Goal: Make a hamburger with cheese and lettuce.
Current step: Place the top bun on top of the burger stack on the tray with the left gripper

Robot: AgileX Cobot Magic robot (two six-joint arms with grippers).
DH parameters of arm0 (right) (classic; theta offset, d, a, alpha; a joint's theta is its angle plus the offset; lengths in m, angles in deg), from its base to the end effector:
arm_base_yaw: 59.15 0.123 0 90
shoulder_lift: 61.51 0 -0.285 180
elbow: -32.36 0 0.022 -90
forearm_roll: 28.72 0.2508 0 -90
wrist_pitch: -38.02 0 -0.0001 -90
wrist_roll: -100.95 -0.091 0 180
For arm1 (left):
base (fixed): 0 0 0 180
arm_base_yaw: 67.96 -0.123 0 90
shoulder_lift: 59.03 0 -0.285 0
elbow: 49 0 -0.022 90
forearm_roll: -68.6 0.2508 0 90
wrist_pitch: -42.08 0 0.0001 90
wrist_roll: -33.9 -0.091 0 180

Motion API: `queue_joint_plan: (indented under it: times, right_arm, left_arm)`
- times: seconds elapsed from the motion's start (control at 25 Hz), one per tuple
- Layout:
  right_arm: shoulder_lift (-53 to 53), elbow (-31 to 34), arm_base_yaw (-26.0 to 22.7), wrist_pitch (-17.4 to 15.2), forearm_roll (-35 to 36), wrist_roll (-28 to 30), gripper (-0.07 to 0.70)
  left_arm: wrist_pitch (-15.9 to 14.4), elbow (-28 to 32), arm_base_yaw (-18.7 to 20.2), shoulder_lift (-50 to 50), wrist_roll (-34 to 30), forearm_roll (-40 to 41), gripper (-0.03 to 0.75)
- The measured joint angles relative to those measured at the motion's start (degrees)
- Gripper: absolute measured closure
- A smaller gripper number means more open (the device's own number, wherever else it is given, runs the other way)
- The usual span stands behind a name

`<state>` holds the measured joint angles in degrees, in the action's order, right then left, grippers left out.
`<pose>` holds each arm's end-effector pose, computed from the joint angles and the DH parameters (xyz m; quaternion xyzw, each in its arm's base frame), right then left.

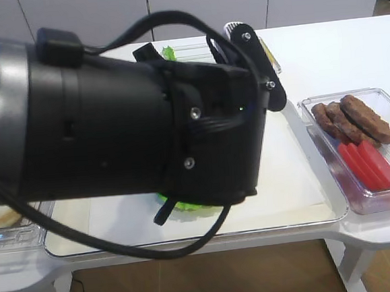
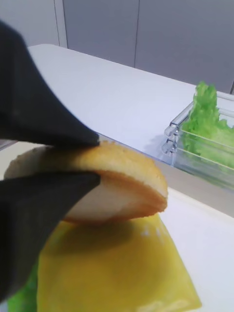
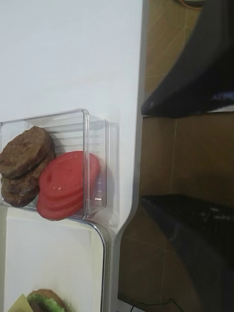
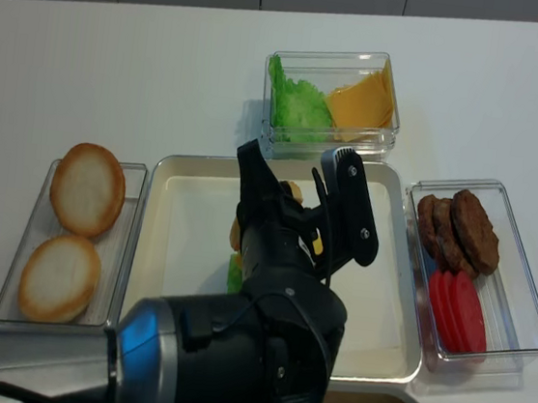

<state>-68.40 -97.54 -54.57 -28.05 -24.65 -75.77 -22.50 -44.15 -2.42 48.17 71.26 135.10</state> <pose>-0.0090 0.0052 0.2627 -0.0630 0.8763 0.0408 0.4760 0.2131 -0.2863 0.2765 0.4176 0.7570 0.2936 0.4079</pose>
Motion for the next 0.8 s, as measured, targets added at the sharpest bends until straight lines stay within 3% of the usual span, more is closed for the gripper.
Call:
queue_joint_plan:
  times: [0.52,0.8]
  right_arm:
    - [0.0,0.0,0.0,0.0,0.0,0.1,0.244]
    - [0.0,0.0,0.0,0.0,0.0,0.1,0.244]
  left_arm:
    - [0.6,0.0,0.0,0.0,0.0,0.0,0.601]
    - [0.9,0.0,0.0,0.0,0.0,-0.1,0.553]
